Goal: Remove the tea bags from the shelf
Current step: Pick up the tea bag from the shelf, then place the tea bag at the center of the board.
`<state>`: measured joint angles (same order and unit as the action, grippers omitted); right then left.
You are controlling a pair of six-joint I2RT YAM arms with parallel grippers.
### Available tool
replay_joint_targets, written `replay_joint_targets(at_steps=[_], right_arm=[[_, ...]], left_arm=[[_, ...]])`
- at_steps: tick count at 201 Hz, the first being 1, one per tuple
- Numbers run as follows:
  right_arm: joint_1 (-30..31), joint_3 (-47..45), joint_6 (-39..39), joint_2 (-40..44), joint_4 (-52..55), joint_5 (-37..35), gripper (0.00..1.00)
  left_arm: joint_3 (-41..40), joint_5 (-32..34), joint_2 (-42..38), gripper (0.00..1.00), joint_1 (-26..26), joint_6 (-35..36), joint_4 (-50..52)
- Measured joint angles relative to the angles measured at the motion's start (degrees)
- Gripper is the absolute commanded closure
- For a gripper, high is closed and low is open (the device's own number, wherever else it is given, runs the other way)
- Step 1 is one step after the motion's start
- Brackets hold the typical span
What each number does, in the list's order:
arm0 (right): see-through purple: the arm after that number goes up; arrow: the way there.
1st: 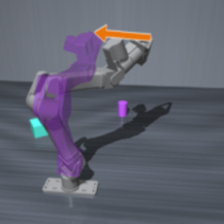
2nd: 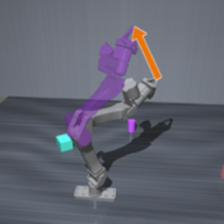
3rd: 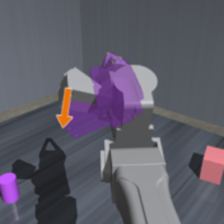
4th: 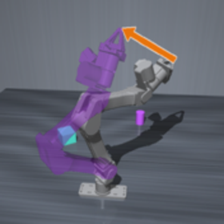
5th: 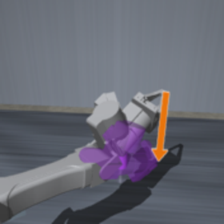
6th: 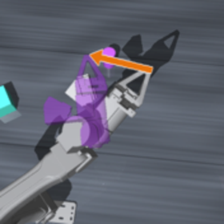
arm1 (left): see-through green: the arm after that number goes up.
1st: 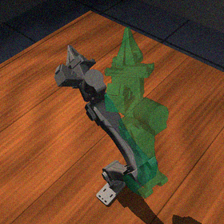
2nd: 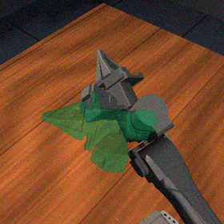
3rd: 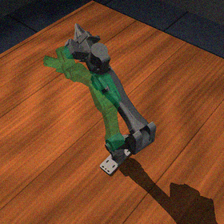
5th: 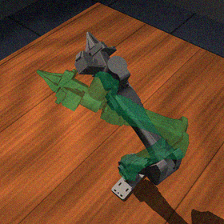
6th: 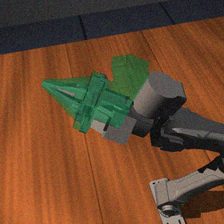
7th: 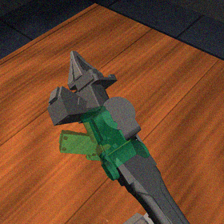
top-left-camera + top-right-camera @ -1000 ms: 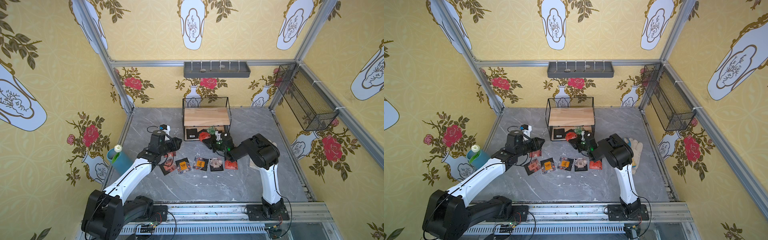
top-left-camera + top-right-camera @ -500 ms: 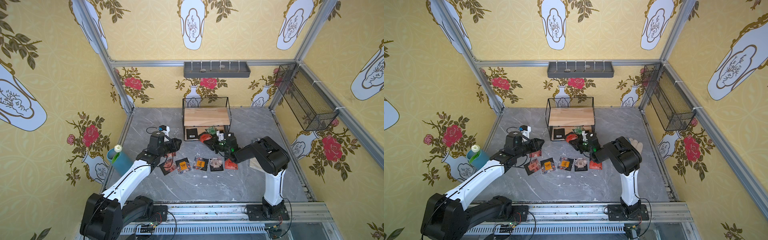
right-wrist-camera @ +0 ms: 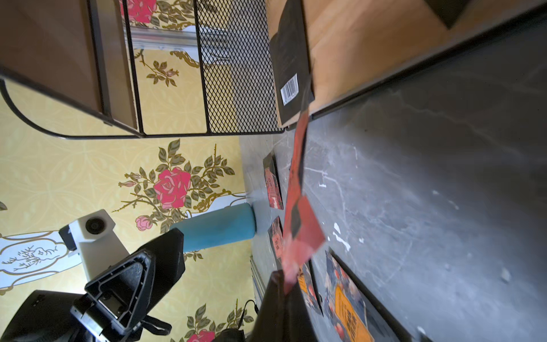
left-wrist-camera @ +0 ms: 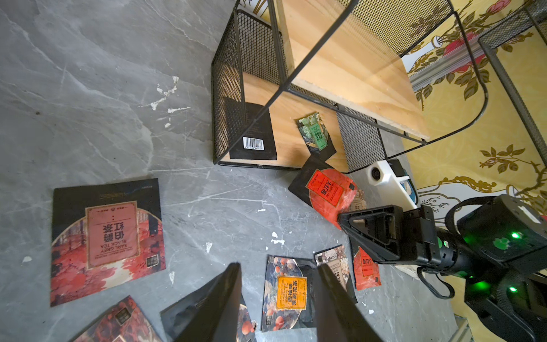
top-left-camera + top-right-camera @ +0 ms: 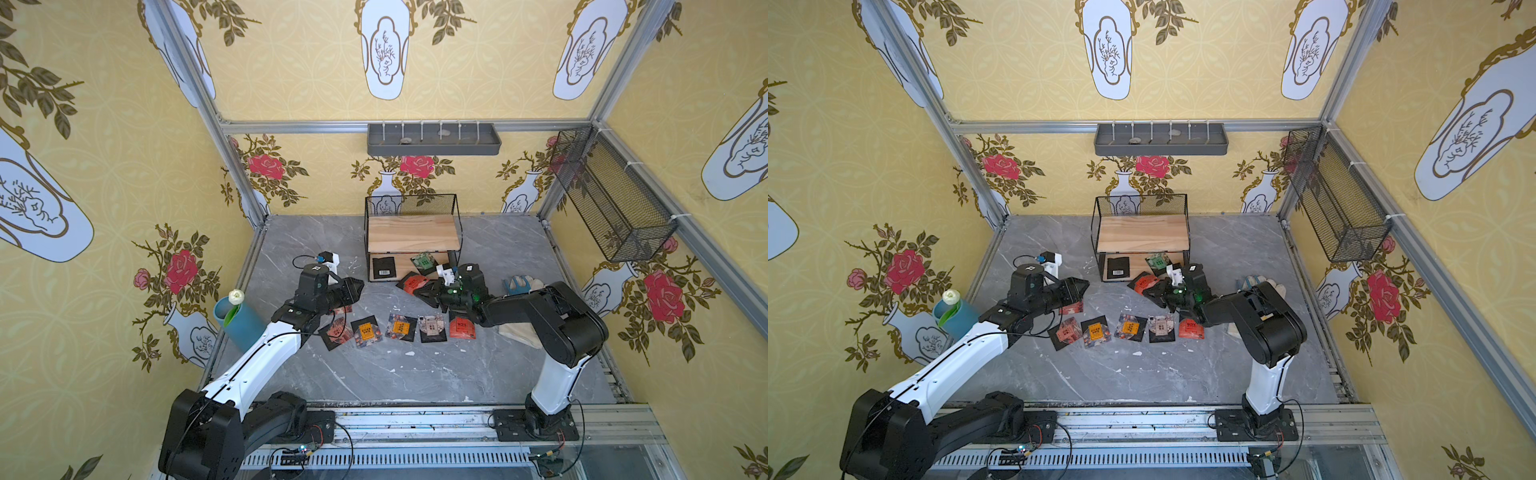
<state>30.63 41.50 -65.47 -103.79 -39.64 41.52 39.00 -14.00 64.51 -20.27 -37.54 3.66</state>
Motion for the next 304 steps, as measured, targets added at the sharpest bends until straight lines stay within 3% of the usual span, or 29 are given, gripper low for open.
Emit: replay_joint_targets(at_steps=[111,222,269,304], right_arm=[[-5.8,1.9,13.9,3.5,24.6,6.1,1.00],[-8.9,6.2,22.2,0.7,36.7,6.1,1.00],[-9.7,6.7,23.8,0.7,38.5,5.9,0.89],[-10.0,7.0,24.6,0.8,39.8,5.6,0.75]], left_arm=[[-0.2,0.0,-0.6,0.53,-1.1,-0.6,0.0],[-0.7,0.0,-0.5,0.53,-1.1,-1.1,0.0],[-0.9,0.0,-0.2,0.53,-1.3,-1.1,0.0],[-1.0,0.0,-0.2,0.53,-1.5,-1.3,0.0]])
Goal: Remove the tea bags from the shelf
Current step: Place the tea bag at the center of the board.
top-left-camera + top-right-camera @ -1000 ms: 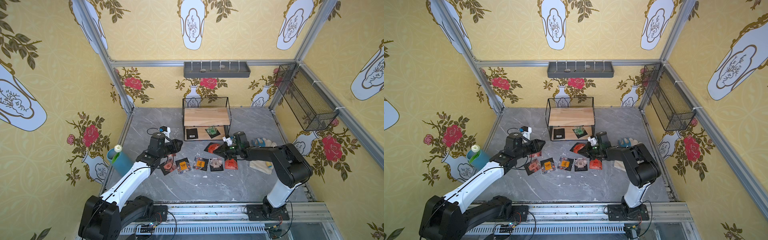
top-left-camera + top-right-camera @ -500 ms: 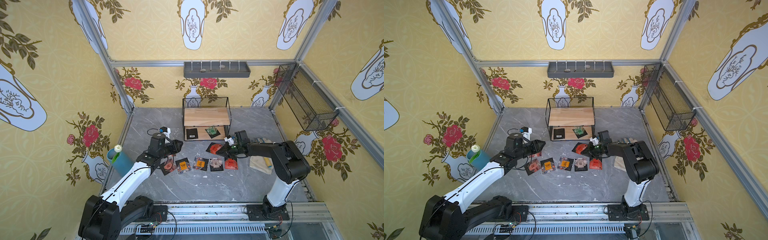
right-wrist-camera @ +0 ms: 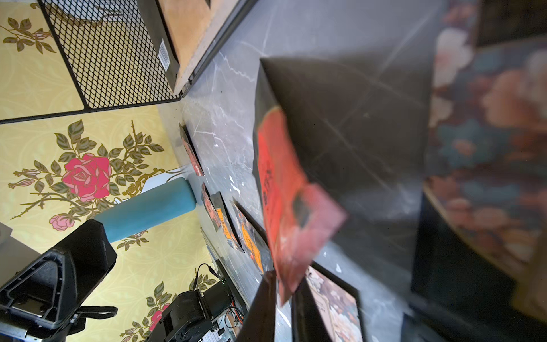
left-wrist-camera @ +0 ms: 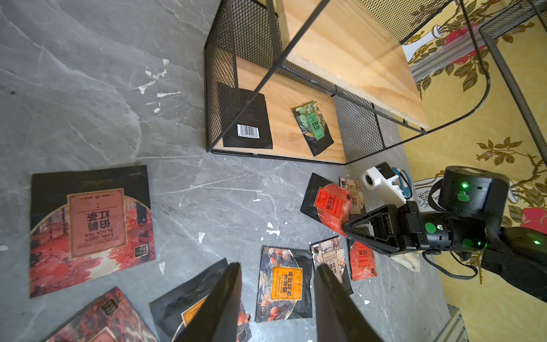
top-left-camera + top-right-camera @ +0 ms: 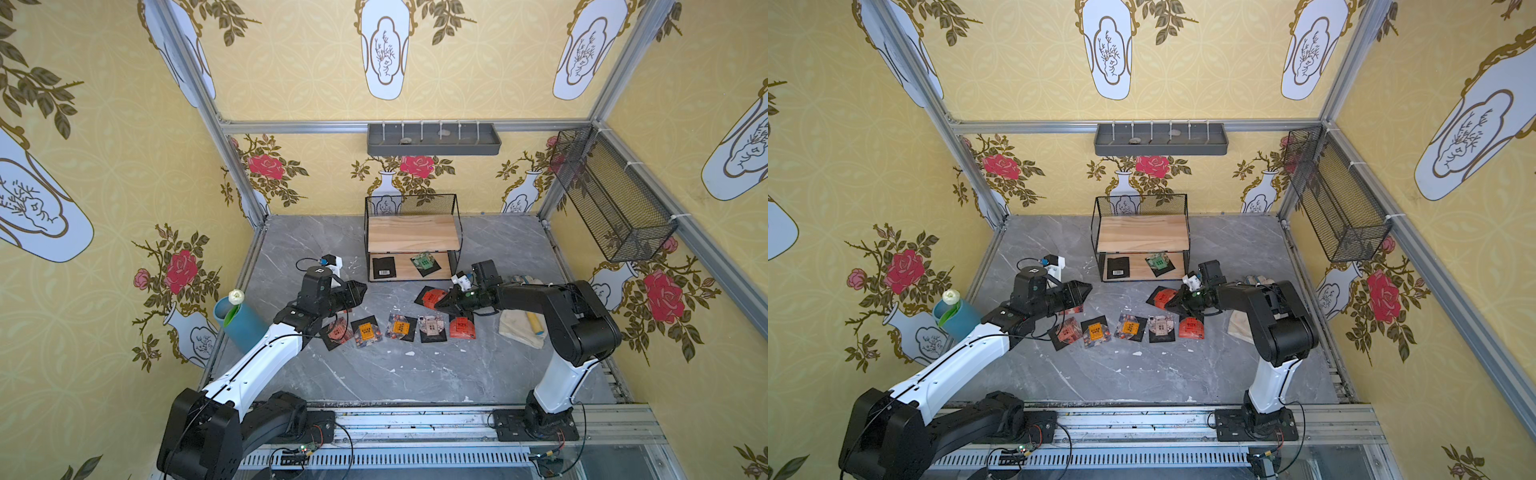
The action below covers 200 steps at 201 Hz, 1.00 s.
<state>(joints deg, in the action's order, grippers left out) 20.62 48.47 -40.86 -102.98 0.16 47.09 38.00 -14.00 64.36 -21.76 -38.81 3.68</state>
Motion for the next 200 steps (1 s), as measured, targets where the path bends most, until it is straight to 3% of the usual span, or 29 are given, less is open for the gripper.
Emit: replay_joint_targets(at_steps=[84,120,153,187,200], right_arm=[[-1.2,0.4,1.8,4.3,4.0,-2.9,0.59],[-1.2,0.4,2.7,5.9,5.9,-4.2,0.58],[1.7,2.3,5.7,9.0,8.7,-8.8,0.53],[10.3,3.3,12.1,13.6,8.3,-18.8,0.74],[14.1,3.2,14.9,14.8,7.2,-23.3,0.77]], left_arm=[[-0.6,0.0,-0.1,0.53,-0.2,-0.2,0.1],[-0.7,0.0,-0.5,0.53,-0.4,-0.2,0.1],[-1.0,0.1,-0.7,0.53,-0.7,-0.2,0.1],[-1.5,0.1,-1.4,0.53,-0.8,-0.2,0.1],[-1.9,0.5,-1.7,0.53,-0.8,-0.2,0.2]])
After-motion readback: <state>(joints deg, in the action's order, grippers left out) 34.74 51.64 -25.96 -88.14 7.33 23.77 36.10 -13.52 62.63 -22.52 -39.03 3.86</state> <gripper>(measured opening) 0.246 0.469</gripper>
